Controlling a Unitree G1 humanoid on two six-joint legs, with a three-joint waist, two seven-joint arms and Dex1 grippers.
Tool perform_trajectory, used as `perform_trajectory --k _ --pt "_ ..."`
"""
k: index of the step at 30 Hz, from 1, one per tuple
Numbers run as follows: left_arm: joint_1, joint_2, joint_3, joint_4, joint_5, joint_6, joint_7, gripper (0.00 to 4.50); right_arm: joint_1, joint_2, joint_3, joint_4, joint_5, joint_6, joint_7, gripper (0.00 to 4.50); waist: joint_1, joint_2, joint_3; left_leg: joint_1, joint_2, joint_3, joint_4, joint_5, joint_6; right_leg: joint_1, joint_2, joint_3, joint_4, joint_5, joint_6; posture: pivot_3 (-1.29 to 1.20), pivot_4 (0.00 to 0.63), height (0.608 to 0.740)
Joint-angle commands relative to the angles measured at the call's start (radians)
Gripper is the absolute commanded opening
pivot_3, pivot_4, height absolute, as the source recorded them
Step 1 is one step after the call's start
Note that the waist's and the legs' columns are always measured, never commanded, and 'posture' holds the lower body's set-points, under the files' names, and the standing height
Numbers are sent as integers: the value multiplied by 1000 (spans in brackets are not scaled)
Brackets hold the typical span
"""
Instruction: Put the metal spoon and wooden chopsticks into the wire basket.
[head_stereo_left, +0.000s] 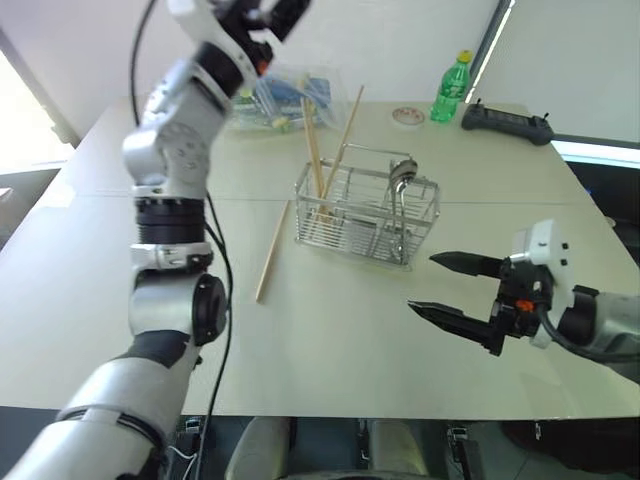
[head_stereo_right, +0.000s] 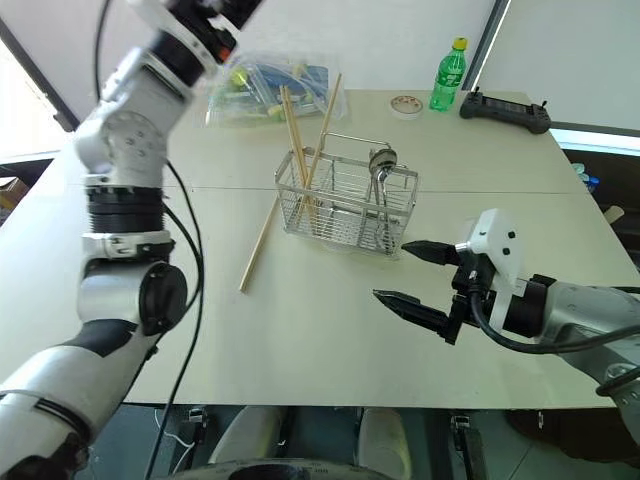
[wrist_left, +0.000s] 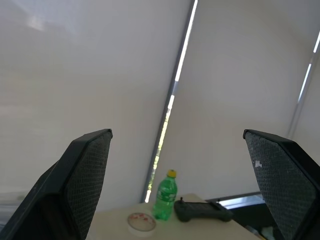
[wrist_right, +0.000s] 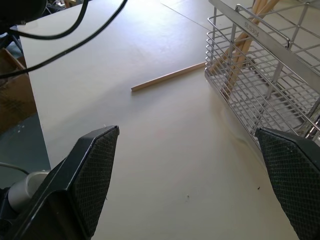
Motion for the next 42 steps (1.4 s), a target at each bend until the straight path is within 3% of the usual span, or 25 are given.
perform_trajectory --k 1,4,9,21,27,42 --pt "-73 115 18 82 28 90 33 4434 -12 4 -1 -3 -6 -21 -1 4500 0 0 0 0 0 0 0 0 0 0 0 0 0 0 0 0 150 690" --pt "-110 204 -45 217 99 196 39 4434 -12 7 6 -2 -11 -24 -1 4500 0 0 0 1 0 0 0 0 0 0 0 0 1 -1 1 0 150 690" --pt "-123 253 -185 409 232 362 10 4434 -11 17 23 -3 -26 -32 -2 4500 3 0 0 1 0 -1 1 0 0 1 0 0 1 -1 2 0 150 690" --pt "-119 110 -362 595 361 591 -125 4434 -9 49 52 -24 -32 -38 -29 4500 -3 -1 1 -1 0 0 -2 0 0 -2 0 0 1 0 1 0 150 690" --pt "-135 51 -387 681 412 564 -150 4434 44 46 32 -58 -38 -44 -25 4500 0 -1 1 -1 0 0 -1 0 0 -2 0 0 1 -1 2 0 150 690" --pt "-160 -54 -373 892 515 309 -127 4434 79 59 0 -95 -7 -43 -78 4500 0 -1 1 -1 0 0 -1 0 0 -2 -1 0 1 -1 2 0 150 690"
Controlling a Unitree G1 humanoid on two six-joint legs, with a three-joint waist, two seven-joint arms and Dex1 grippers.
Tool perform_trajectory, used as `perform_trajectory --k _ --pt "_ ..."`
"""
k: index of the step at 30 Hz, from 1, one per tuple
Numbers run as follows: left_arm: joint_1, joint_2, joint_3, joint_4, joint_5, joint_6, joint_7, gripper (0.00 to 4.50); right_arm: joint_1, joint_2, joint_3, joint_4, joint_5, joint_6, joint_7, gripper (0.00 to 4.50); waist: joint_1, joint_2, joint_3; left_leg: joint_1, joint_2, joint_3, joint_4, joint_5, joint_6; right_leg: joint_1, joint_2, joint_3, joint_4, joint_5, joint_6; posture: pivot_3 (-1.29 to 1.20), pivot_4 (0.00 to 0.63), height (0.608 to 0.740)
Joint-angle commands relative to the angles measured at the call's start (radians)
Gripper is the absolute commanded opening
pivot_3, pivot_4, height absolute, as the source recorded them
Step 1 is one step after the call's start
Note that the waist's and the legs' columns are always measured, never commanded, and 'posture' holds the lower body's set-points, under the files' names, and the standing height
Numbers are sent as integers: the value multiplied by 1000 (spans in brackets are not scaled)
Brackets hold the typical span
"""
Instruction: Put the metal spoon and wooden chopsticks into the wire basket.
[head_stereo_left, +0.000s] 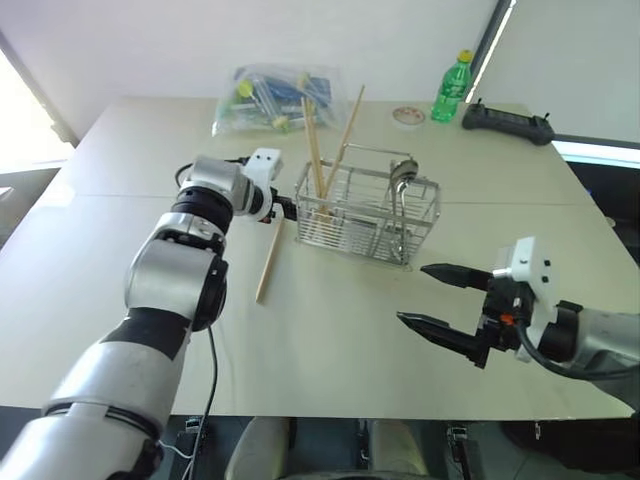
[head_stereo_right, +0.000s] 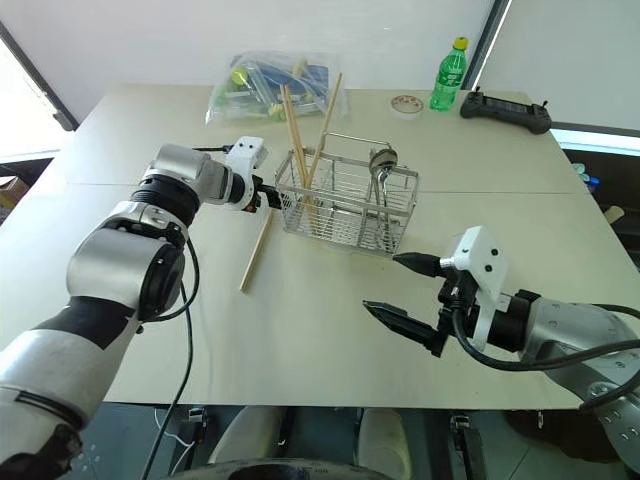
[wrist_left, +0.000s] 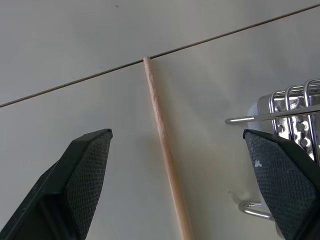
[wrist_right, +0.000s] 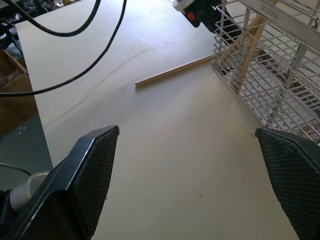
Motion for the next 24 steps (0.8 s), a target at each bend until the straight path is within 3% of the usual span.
perform_trajectory --k 1,4,11,24 --pt "-30 -2 -4 26 41 -56 1 4434 8 10 -37 -27 18 -22 -15 4500 0 0 0 0 0 0 0 0 0 0 0 0 0 0 0 0 150 690" --pt "-24 -4 2 43 59 -75 7 3633 16 11 -45 -31 24 -23 -24 4500 1 0 0 0 0 0 0 0 0 0 0 0 0 0 0 0 150 690" --pt "-22 -1 20 57 76 -78 6 79 29 10 -57 -33 33 -28 -32 4500 1 0 0 0 0 0 0 0 0 0 0 0 0 0 0 0 150 690" --pt "-19 36 71 52 53 -45 22 79 8 -5 -55 -8 42 -25 -26 4500 -1 0 0 0 0 0 0 0 0 0 0 0 0 0 0 0 150 690"
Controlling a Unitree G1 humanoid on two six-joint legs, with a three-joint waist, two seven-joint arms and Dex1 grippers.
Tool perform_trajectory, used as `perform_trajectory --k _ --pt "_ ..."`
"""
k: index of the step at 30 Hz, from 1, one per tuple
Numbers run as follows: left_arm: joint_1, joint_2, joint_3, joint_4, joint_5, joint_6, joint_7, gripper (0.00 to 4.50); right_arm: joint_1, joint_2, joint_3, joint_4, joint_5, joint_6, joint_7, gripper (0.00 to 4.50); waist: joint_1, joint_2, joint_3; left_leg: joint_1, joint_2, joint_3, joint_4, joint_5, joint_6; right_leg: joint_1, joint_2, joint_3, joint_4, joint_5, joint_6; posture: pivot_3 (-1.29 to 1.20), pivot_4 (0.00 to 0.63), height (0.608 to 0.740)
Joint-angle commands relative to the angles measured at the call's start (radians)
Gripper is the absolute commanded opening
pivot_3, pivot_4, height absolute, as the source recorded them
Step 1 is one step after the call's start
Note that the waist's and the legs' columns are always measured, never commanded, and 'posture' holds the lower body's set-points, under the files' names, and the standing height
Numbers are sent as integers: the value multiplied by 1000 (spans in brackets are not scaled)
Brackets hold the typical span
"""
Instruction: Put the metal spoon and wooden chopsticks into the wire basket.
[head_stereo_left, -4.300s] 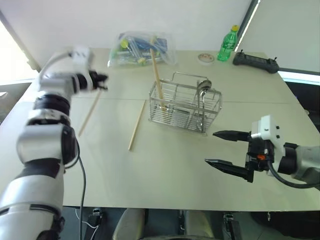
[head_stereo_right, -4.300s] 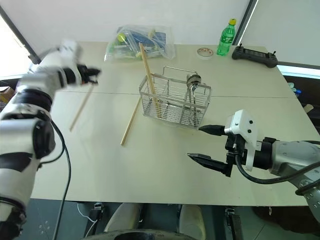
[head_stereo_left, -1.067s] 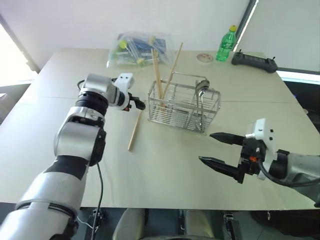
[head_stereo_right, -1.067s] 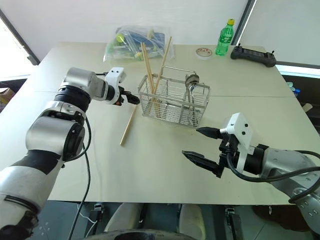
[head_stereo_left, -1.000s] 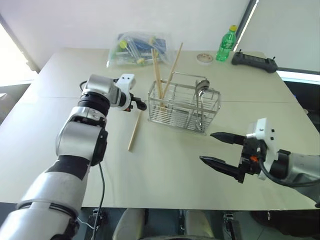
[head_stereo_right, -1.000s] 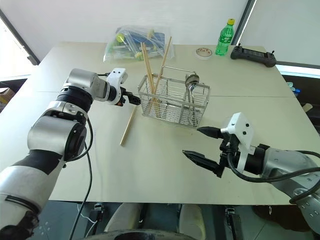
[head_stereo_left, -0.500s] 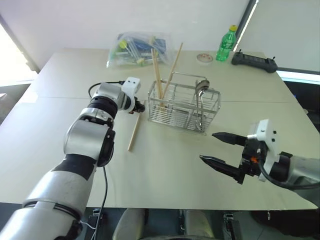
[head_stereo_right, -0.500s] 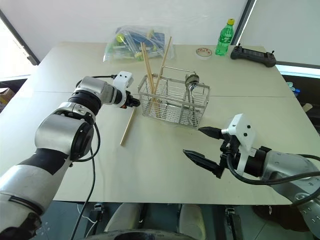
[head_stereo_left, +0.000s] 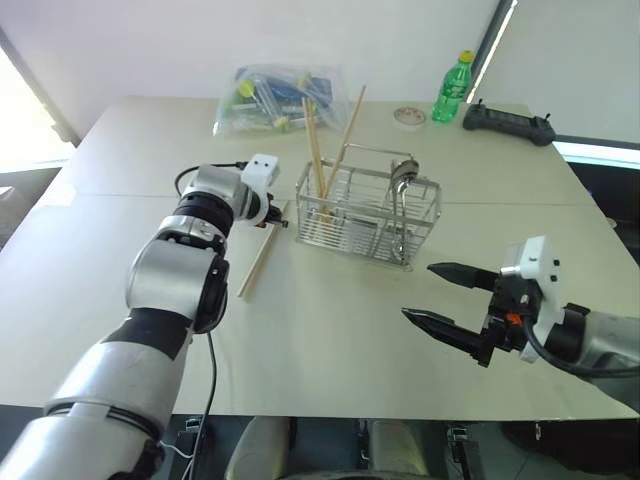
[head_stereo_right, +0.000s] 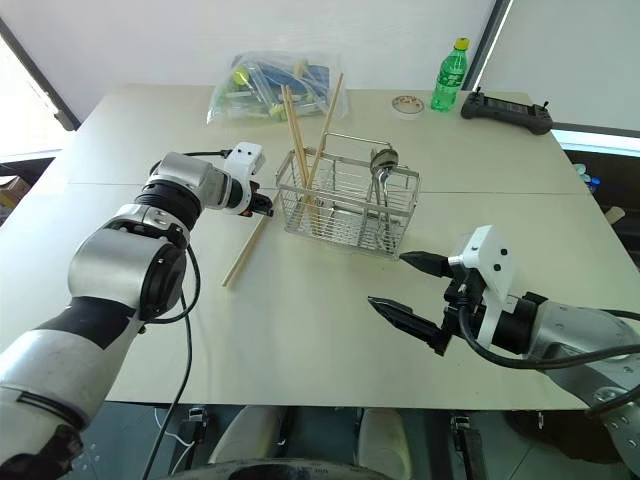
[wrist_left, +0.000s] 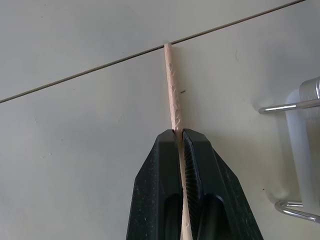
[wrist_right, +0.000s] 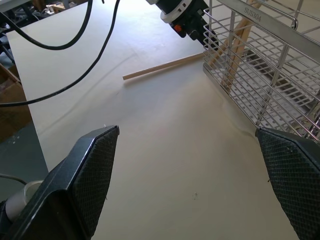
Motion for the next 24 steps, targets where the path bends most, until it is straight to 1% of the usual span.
perform_trajectory --k 1,7,10,12,14,16,18,20,24 --pt "-25 44 60 -14 -24 2 28 79 -21 -9 -17 -6 6 -22 7 4500 -2 0 0 0 0 0 0 0 0 0 0 0 0 0 0 0 150 690" --pt "-68 113 249 -73 -146 -146 110 79 -22 -25 -19 2 -4 -18 39 4500 0 0 0 0 1 0 0 0 0 -1 0 0 1 0 0 0 150 690" --pt "-83 160 367 -128 -235 -226 157 79 -14 -32 -28 2 -4 -15 54 4500 2 0 0 0 0 -1 0 0 0 0 -1 0 0 0 -1 0 150 690" --pt "-69 176 396 -197 -258 -305 154 79 -13 -35 -29 4 -4 -13 60 4500 0 0 0 0 0 0 0 0 0 0 -1 0 0 1 -1 0 150 690" --pt "-30 174 406 -327 -271 -426 140 79 -12 -39 -33 9 -3 -13 71 4500 1 0 0 0 0 0 0 0 0 0 -1 0 0 1 -1 0 150 690" --pt "8 157 442 -482 -322 -494 142 79 -22 -42 -25 19 -5 -14 75 4500 1 0 0 0 1 -1 0 0 0 0 -1 0 0 1 -2 0 150 690" --pt "46 126 467 -635 -378 -502 149 79 -34 -42 -15 28 -3 -14 78 4500 1 0 0 0 1 0 0 0 0 0 -1 1 0 1 -2 0 150 690" --pt "80 100 453 -788 -411 -474 157 79 -47 -41 0 31 -2 -13 80 4500 1 0 0 0 1 0 1 0 -1 0 -1 1 0 1 -2 0 150 690" --pt "114 72 411 -979 -458 -403 172 79 -56 -44 2 41 -4 -9 93 4500 2 0 0 0 0 -1 2 0 -1 2 -1 1 0 1 -2 0 150 690"
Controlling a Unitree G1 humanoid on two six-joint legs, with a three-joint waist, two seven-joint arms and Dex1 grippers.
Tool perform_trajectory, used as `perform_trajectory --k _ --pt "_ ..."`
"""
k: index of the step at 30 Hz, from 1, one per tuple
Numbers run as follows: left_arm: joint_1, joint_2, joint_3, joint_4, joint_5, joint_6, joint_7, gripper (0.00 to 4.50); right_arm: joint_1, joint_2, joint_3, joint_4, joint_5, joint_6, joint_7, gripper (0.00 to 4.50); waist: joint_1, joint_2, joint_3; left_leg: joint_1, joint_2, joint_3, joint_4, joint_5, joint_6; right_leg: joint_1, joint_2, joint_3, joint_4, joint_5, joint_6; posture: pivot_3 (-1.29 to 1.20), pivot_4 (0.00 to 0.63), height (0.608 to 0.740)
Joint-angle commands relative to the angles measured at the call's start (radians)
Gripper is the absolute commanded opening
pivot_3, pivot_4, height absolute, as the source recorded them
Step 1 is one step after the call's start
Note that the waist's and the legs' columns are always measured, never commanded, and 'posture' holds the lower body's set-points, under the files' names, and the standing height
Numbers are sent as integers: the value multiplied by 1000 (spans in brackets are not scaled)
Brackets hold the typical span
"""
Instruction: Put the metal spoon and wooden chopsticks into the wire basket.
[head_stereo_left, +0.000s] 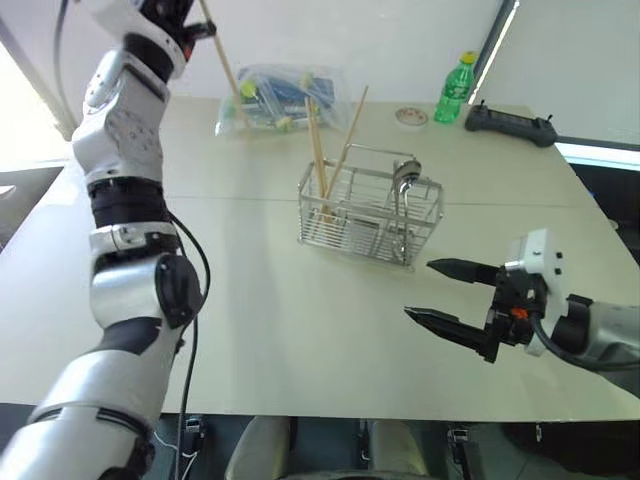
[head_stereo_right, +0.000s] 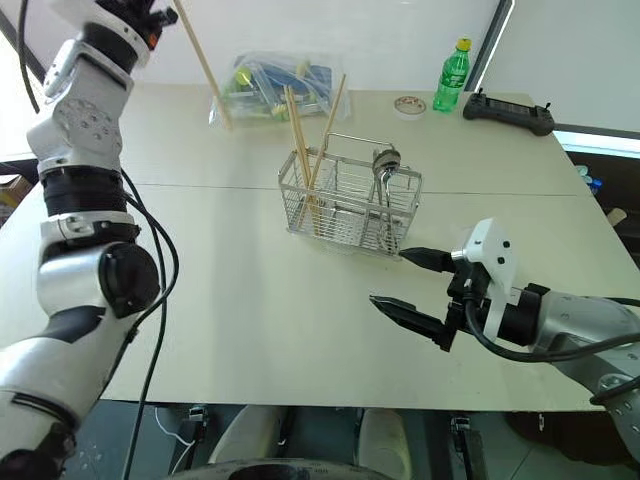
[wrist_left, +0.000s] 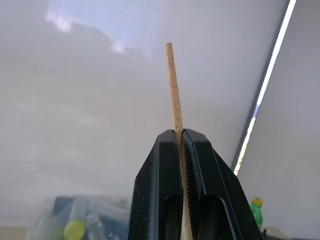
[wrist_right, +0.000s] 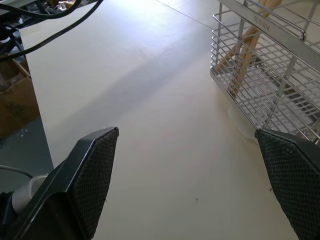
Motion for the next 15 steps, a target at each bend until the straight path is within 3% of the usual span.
perform_trajectory --k 1,15 --pt "6 -15 -50 -183 -45 47 1 79 -14 -13 -6 3 4 -9 15 4500 -1 0 0 0 0 0 0 0 0 0 0 0 0 0 0 0 150 690" --pt "159 -105 -243 -387 -44 84 -53 79 17 10 -19 -19 19 -9 -20 4500 -2 1 -1 1 0 1 0 0 0 1 1 0 0 0 0 0 150 690"
